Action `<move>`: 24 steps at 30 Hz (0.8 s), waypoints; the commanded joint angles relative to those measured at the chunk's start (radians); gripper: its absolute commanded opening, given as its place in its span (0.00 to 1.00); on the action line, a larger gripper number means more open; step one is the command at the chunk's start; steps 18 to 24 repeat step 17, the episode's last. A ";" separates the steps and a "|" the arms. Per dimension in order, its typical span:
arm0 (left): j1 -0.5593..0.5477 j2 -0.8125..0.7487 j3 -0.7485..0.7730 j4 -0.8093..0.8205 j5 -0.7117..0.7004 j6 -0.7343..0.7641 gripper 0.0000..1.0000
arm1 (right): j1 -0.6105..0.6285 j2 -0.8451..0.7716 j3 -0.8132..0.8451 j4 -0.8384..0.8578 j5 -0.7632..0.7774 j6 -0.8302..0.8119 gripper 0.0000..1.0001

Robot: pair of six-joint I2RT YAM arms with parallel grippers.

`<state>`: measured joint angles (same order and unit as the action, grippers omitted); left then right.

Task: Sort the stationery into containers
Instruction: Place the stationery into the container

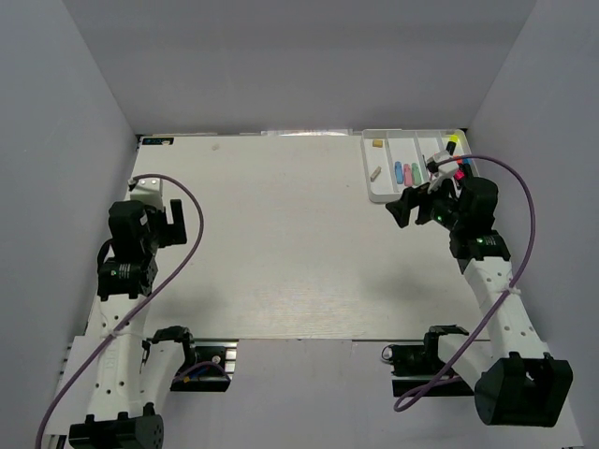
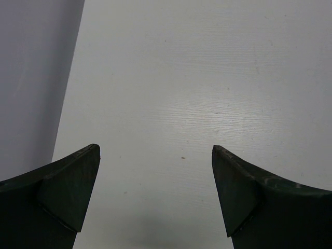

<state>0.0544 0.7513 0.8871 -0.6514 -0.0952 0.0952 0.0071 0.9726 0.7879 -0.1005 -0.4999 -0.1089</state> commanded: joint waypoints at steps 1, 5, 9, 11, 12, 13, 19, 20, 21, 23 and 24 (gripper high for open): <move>0.025 -0.026 0.015 -0.013 0.083 -0.020 0.98 | 0.033 -0.008 0.086 0.082 -0.059 0.017 0.89; 0.035 -0.029 0.004 -0.005 0.043 0.003 0.98 | 0.028 -0.064 0.109 0.013 0.143 -0.032 0.89; 0.024 -0.078 -0.031 0.056 0.055 0.081 0.98 | 0.016 -0.232 0.028 0.007 0.374 -0.087 0.89; 0.024 -0.131 -0.075 0.099 0.083 0.113 0.98 | 0.016 -0.305 -0.065 0.013 0.391 -0.095 0.89; 0.024 -0.150 -0.091 0.105 0.090 0.124 0.98 | 0.016 -0.372 -0.091 0.007 0.388 -0.098 0.89; 0.024 -0.174 -0.103 0.114 0.094 0.130 0.98 | 0.016 -0.400 -0.117 0.007 0.394 -0.091 0.89; 0.015 -0.156 -0.125 0.108 0.039 0.087 0.98 | 0.016 -0.540 -0.217 0.002 0.468 -0.023 0.89; 0.015 -0.156 -0.125 0.108 0.039 0.087 0.98 | 0.016 -0.540 -0.217 0.002 0.468 -0.023 0.89; 0.015 -0.156 -0.125 0.108 0.039 0.087 0.98 | 0.016 -0.540 -0.217 0.002 0.468 -0.023 0.89; 0.015 -0.156 -0.125 0.108 0.039 0.087 0.98 | 0.016 -0.540 -0.217 0.002 0.468 -0.023 0.89; 0.015 -0.156 -0.125 0.108 0.039 0.087 0.98 | 0.016 -0.540 -0.217 0.002 0.468 -0.023 0.89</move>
